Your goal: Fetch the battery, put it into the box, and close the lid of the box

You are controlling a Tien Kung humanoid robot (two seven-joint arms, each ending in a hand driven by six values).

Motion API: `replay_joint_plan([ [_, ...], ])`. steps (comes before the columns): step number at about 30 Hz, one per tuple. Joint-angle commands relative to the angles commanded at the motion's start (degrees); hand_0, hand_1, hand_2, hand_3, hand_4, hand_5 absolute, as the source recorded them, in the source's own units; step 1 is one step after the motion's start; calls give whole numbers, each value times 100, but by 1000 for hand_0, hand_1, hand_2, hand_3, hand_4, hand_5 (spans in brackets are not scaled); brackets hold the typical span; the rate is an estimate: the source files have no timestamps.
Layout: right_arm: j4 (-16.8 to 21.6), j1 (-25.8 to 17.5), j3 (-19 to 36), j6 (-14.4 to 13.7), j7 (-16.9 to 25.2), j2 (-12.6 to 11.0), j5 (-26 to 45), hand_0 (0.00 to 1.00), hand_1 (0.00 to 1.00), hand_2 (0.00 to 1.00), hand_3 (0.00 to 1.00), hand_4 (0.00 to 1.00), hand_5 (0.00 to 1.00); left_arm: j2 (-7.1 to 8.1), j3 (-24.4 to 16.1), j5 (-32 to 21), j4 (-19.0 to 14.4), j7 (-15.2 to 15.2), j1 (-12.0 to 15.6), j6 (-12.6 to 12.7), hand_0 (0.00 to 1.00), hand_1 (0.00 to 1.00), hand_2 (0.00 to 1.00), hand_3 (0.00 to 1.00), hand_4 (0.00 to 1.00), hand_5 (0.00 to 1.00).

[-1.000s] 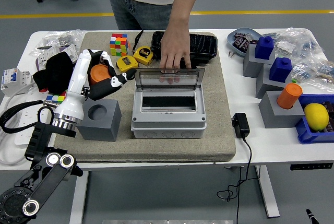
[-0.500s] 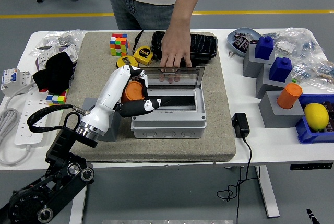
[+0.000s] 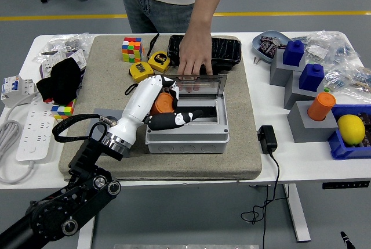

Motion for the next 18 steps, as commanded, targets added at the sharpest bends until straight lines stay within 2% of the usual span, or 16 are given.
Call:
replay_joint_plan([
  [10, 0, 12, -11, 0, -10, -4, -9, 867, 827, 775, 789, 998, 998, -146, 151, -118, 551, -120, -265, 128, 42, 2, 5, 3, 969, 424],
  [18, 0, 29, -29, 4, -16, -3, -27, 866, 827, 775, 788, 998, 998, -330, 192, -211, 970, -198, -423, 214, 41, 2, 4, 3, 969, 426],
])
